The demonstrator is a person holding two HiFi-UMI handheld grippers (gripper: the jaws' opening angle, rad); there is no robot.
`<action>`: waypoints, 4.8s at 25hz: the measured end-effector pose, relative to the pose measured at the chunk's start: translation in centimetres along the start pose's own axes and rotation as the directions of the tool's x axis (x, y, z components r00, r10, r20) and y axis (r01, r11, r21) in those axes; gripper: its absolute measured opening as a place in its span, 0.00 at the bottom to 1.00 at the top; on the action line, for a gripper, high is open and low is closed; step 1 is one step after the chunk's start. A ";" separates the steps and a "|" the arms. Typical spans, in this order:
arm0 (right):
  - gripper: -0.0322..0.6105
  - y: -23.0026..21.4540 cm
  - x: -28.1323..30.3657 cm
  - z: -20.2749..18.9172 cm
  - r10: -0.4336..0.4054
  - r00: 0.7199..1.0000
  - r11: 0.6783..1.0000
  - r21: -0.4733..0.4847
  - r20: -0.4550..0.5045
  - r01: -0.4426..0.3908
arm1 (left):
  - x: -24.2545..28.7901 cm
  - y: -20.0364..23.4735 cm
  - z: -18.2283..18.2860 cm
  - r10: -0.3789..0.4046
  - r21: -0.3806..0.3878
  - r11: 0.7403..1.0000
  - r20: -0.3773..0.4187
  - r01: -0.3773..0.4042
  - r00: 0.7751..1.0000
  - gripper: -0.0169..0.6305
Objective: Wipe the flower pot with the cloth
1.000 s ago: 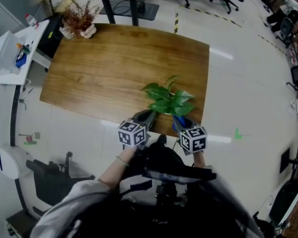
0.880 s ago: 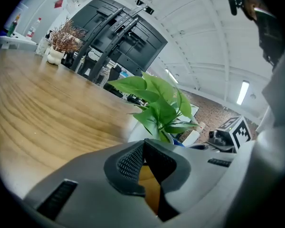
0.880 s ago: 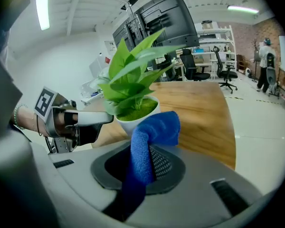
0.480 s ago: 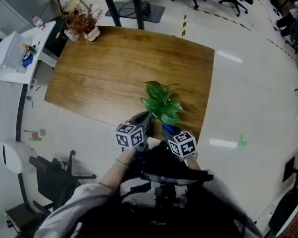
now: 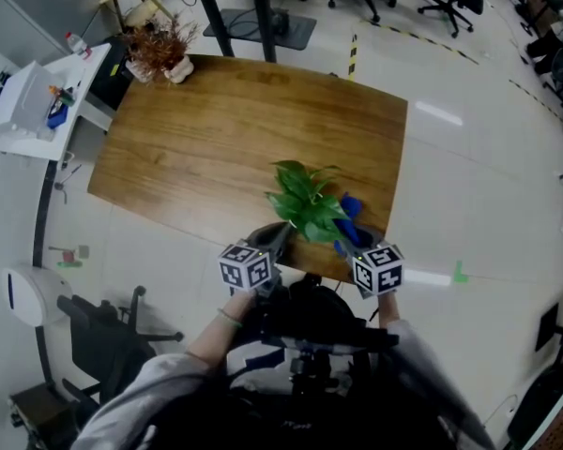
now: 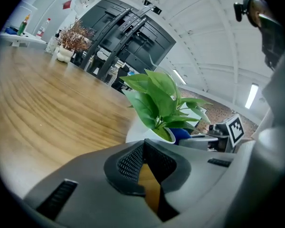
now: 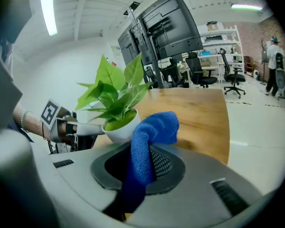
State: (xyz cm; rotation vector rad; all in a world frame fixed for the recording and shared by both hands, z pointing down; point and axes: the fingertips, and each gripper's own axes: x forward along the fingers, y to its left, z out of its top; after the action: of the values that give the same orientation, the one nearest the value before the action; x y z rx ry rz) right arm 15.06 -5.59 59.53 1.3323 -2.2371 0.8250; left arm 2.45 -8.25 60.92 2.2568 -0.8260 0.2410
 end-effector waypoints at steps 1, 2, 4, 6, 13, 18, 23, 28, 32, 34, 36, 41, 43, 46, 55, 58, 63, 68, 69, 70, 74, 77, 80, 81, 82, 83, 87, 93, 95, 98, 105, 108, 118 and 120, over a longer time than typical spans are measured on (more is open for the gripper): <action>0.13 0.1 0.3 0.8 0.020 1.000 1.000 -0.014 0.019 -0.019 | 0.1 -0.1 -0.1 -0.007 0.001 1.000 -0.005 0.007 1.000 0.04; 0.13 0.4 0.6 1.5 0.042 0.999 0.999 -0.030 0.031 -0.042 | 0.3 -0.3 -0.1 -0.013 0.002 1.000 -0.008 0.014 1.000 0.04; 0.13 1.2 1.4 2.0 0.079 0.996 0.995 -0.057 0.032 -0.077 | 0.5 -0.4 0.0 -0.021 0.006 1.000 -0.012 0.021 1.000 0.04; 0.13 1.7 2.1 1.8 0.087 0.996 0.994 -0.068 0.018 -0.086 | 0.6 -0.1 0.2 -0.018 0.008 1.000 -0.006 0.018 1.000 0.04; 0.13 4.2 3.8 -1.4 0.125 0.990 0.989 -0.066 -0.072 -0.130 | 0.7 2.1 2.0 0.006 0.050 0.999 0.006 -0.006 1.000 0.04; 0.13 5.9 5.4 -2.7 0.166 0.980 0.984 -0.042 -0.107 -0.171 | 1.2 4.3 2.5 0.038 0.055 0.998 -0.004 -0.038 0.999 0.04; 0.13 6.4 5.8 -3.2 0.178 0.976 0.982 -0.036 -0.127 -0.184 | 1.0 4.6 2.1 0.055 0.034 0.998 -0.005 -0.055 0.998 0.04; 0.13 4.3 3.1 -1.7 0.139 0.987 0.990 -0.024 -0.087 -0.141 | 0.2 3.4 1.0 0.049 0.011 0.999 0.010 -0.049 0.999 0.04; 0.13 2.3 2.5 0.8 0.087 0.995 0.991 -0.098 -0.039 -0.090 | 0.0 2.7 0.0 0.036 -0.009 0.999 0.010 -0.036 0.999 0.04; 0.13 2.0 2.9 2.1 0.090 0.996 0.987 -0.129 -0.020 -0.092 | 0.0 2.6 -0.1 0.036 -0.008 0.999 0.009 -0.036 0.999 0.04; 0.13 2.2 3.4 2.9 0.118 0.993 0.983 -0.142 -0.014 -0.119 | 0.0 2.5 0.3 0.036 -0.010 0.999 0.019 -0.035 0.999 0.04; 0.13 3.4 4.4 1.6 0.147 0.988 0.980 -0.131 -0.048 -0.152 | 0.0 2.4 0.8 0.043 -0.025 0.999 0.040 -0.042 0.998 0.04; 0.13 3.9 4.6 1.2 0.155 0.987 0.981 -0.108 -0.048 -0.160 | -0.2 2.6 0.9 0.046 -0.028 0.999 0.045 -0.045 0.998 0.04; 0.13 4.8 4.9 0.6 0.173 0.983 0.980 -0.095 -0.059 -0.178 | -0.4 3.2 1.2 0.056 -0.031 0.998 0.055 -0.055 0.997 0.04; 0.13 7.7 7.3 -0.9 0.233 0.964 0.961 -0.121 -0.132 -0.249 | -0.3 6.7 3.8 0.065 -0.001 0.998 0.062 -0.065 0.996 0.04; 0.13 8.4 8.1 -1.9 0.243 0.956 0.959 -0.109 -0.167 -0.263 | -0.1 7.5 4.6 0.072 -0.006 0.997 0.074 -0.072 0.995 0.04; 0.13 8.2 8.1 -2.1 0.250 0.953 0.960 -0.083 -0.168 -0.267 | -0.1 7.8 4.4 0.082 -0.022 0.996 0.082 -0.081 0.993 0.04; 0.13 5.4 5.5 -0.9 0.187 0.974 0.975 -0.095 -0.130 -0.200 | -0.9 6.6 3.0 0.076 -0.036 0.997 0.078 -0.073 0.994 0.04; 0.13 4.8 5.2 -0.4 0.170 0.978 0.978 -0.103 -0.120 -0.183 | -1.1 6.3 2.8 0.071 -0.041 0.997 0.080 -0.067 0.994 0.04; 0.13 4.3 5.0 0.2 0.158 0.982 0.979 -0.113 -0.107 -0.170 | -1.2 6.0 2.5 0.066 -0.049 0.997 0.083 -0.062 0.994 0.04; 0.13 3.4 5.2 2.8 0.149 0.987 0.977 -0.145 -0.053 -0.155 | -0.9 4.9 1.7 0.043 -0.069 0.997 0.083 -0.038 0.996 0.04; 0.13 3.7 6.0 3.6 0.166 0.985 0.974 -0.147 -0.038 -0.170 | -0.4 4.3 1.3 0.027 -0.062 0.998 0.071 -0.023 0.997 0.04; 0.13 4.7 6.6 3.0 0.188 0.980 0.970 -0.147 -0.059 -0.194 | -0.3 4.5 1.6 0.034 -0.071 0.997 0.075 -0.028 0.997 0.04; 0.13 5.0 6.8 2.8 0.193 0.979 0.968 -0.149 -0.067 -0.202 | -0.4 4.8 1.8 0.041 -0.075 0.997 0.079 -0.035 0.996 0.04; 0.13 5.3 6.9 2.5 0.199 0.977 0.967 -0.150 -0.075 -0.208 | -0.5 5.1 2.1 0.049 -0.078 0.996 0.085 -0.042 0.995 0.04; 0.13 5.7 7.1 2.1 0.204 0.975 0.965 -0.148 -0.084 -0.215 | -0.7 5.5 2.5 0.056 -0.080 0.996 0.092 -0.049 0.994 0.04; 0.13 7.3 8.0 0.8 0.231 0.966 0.958 -0.145 -0.115 -0.247 | -1.2 7.5 3.9 0.087 -0.089 0.993 0.120 -0.077 0.989 0.04; 0.13 9.3 9.8 -0.5 0.262 0.950 0.946 -0.150 -0.171 -0.288 | -1.1 9.1 6.0 0.109 -0.089 0.991 0.151 -0.096 0.983 0.04; 0.13 10.0 10.0 -0.9 0.275 0.942 0.938 -0.160 -0.193 -0.307 | -0.9 9.5 6.4 0.111 -0.092 0.991 0.156 -0.097 0.982 0.04; 0.13 10.1 9.6 -1.4 0.283 0.939 0.935 -0.160 -0.196 -0.315 | -0.6 9.9 6.6 0.112 -0.093 0.991 0.152 -0.098 0.982 0.04; 0.13 4.4 6.8 -0.9 0.187 0.972 0.967 -0.145 -0.143 -0.208 | -1.6 9.1 4.9 0.103 -0.075 0.993 0.127 -0.094 0.987 0.04; 0.13 1.6 6.6 0.2 0.141 0.982 0.975 -0.155 -0.128 -0.161 | -2.0 8.1 3.6 0.096 -0.080 0.993 0.117 -0.087 0.988 0.04; 0.13 2.8 8.4 5.3 0.256 0.964 0.917 -0.299 -0.071 -0.265 | -1.5 7.3 3.3 0.084 -0.064 0.995 0.098 -0.078 0.992 0.04; 0.13 3.8 8.4 4.7 0.272 0.958 0.909 -0.303 -0.095 -0.288 | -1.5 7.6 3.7 0.089 -0.062 0.995 0.104 -0.083 0.991 0.04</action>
State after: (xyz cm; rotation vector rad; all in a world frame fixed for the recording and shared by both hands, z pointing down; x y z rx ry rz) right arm 7.64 -12.76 60.13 0.8474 -2.4284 0.5515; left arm -3.71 -14.18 61.89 2.1983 -0.9751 0.1353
